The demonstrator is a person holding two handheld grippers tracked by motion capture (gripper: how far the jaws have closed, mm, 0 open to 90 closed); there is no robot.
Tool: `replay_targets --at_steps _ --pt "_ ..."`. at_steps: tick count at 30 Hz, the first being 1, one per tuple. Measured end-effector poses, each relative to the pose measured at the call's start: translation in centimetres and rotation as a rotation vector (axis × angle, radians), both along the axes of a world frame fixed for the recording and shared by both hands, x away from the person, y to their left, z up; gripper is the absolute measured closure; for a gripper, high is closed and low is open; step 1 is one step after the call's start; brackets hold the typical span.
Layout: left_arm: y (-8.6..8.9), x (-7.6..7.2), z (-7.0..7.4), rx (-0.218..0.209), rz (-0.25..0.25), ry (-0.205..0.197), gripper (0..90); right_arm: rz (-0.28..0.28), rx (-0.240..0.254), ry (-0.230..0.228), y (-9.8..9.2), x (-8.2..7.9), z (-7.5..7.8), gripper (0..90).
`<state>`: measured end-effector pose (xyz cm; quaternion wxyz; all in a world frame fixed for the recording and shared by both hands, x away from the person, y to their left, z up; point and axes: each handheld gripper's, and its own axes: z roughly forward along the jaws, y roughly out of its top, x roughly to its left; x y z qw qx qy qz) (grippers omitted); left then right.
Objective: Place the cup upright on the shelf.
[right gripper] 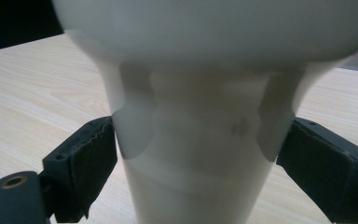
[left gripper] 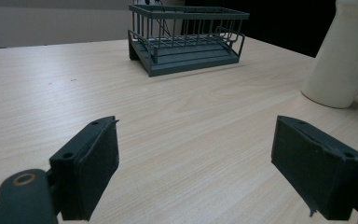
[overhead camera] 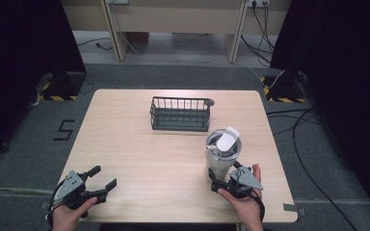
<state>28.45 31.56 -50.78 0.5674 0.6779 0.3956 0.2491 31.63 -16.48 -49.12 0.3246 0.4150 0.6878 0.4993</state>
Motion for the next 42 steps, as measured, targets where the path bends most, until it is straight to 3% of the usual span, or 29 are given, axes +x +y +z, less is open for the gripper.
replay_targets --at_steps 17,28,42 --pt "-0.1 0.0 0.0 -0.010 -0.005 0.001 14.2 -0.009 -0.005 -0.034 1.0 1.5 -0.5 6.8" --pt "-0.1 0.0 0.0 -0.013 -0.012 0.000 14.4 -0.014 0.023 -0.053 1.0 1.9 -0.9 10.6" --pt "-0.1 0.0 0.0 -0.016 -0.014 0.001 14.5 -0.008 0.013 -0.021 1.0 1.9 -0.4 11.1"
